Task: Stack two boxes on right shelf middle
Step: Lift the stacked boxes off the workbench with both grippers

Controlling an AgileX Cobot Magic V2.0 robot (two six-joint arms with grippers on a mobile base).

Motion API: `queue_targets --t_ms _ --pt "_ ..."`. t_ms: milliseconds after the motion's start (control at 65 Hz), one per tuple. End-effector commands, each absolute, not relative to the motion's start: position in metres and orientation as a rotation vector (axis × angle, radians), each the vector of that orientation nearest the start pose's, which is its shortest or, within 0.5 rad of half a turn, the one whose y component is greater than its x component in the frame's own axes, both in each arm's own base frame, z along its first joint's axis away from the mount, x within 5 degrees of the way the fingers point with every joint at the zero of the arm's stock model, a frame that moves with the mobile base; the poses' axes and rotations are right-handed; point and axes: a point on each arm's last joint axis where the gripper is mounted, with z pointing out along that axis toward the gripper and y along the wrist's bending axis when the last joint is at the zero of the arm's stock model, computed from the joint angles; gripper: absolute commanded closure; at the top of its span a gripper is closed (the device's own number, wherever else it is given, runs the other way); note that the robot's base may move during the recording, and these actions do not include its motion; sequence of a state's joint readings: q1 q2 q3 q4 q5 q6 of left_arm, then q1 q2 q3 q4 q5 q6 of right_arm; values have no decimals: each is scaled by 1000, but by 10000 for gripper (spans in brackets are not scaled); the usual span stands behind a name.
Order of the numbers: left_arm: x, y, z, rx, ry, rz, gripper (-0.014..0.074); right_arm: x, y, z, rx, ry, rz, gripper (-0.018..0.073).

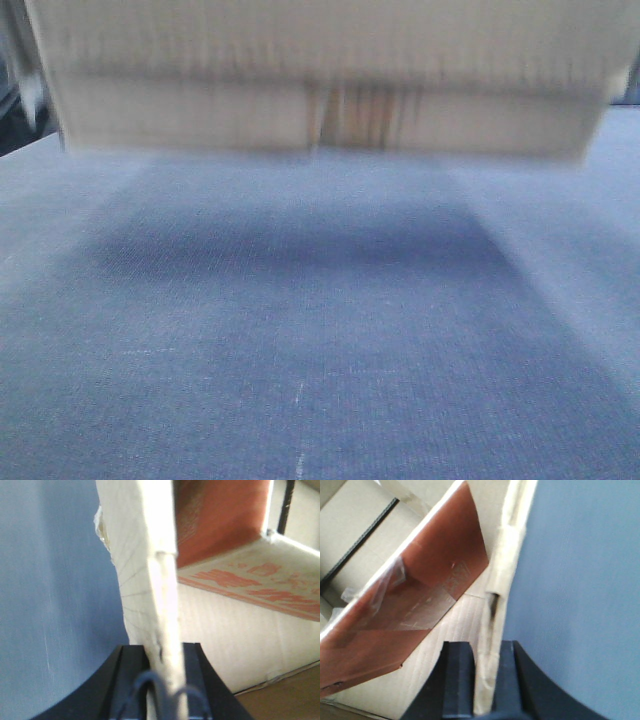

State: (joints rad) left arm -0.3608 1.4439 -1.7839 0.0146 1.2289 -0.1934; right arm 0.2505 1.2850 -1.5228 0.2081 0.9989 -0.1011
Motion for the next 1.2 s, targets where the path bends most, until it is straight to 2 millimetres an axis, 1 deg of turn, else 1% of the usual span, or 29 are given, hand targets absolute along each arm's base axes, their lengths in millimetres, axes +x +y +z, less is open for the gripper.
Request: queue_targets --t_ms 0,46,138,646,1184 --pt "248 -94 499 195 2235 -299 707 234 73 476 -358 2107 317 713" --pt "244 -92 507 192 2209 -306 707 230 72 484 -356 2078 317 713" --pt "240 -91 513 191 2189 -311 707 227 72 490 -357 2062 317 713" --pt "240 -90 513 189 2180 -305 707 227 72 490 -357 2063 317 713" --pt "247 -93 527 175 2012 -341 707 228 72 489 -357 2066 317 713"
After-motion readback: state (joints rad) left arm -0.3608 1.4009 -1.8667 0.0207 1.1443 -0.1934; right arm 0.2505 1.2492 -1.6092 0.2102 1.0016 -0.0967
